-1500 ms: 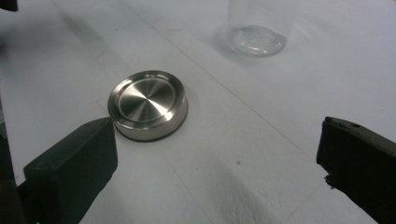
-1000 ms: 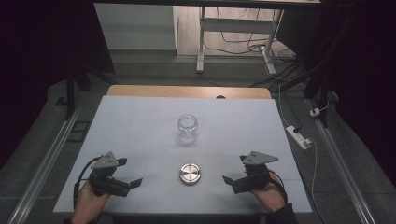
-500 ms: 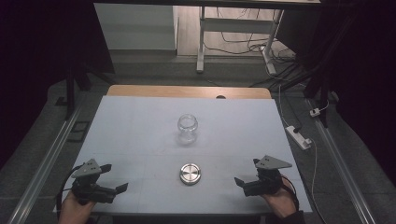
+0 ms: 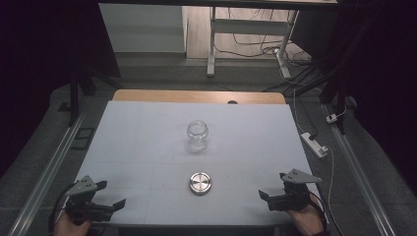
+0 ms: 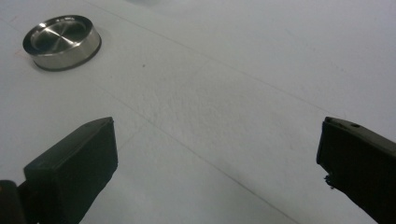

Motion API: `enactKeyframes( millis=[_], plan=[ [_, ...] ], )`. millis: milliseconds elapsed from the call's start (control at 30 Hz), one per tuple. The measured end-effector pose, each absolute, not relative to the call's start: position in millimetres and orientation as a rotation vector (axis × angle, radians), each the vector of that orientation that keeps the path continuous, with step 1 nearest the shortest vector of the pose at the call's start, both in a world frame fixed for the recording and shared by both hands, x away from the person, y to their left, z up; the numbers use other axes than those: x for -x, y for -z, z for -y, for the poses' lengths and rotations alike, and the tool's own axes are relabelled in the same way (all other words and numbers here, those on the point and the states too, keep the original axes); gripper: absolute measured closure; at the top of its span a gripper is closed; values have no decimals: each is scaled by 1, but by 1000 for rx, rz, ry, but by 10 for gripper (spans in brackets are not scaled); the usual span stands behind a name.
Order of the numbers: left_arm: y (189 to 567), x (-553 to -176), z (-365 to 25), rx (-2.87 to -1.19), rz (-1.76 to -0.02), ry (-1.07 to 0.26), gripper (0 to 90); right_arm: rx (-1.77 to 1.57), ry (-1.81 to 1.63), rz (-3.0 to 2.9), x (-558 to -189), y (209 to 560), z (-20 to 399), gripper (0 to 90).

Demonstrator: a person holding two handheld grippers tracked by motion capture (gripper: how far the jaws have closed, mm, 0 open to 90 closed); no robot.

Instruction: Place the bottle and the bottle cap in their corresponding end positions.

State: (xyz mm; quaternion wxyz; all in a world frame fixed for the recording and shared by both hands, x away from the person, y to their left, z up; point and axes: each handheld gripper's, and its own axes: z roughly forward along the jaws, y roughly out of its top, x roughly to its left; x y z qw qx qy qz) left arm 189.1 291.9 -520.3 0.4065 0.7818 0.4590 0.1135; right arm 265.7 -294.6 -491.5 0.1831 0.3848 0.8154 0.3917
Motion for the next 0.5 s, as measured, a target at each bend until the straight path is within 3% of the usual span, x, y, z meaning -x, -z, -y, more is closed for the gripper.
enactKeyframes(
  millis=[500],
  plan=[
    [525,-179,-301,-1975,-1241,-318,0,-1156,-1010,-2361,-258,499,302,0]
  ],
)
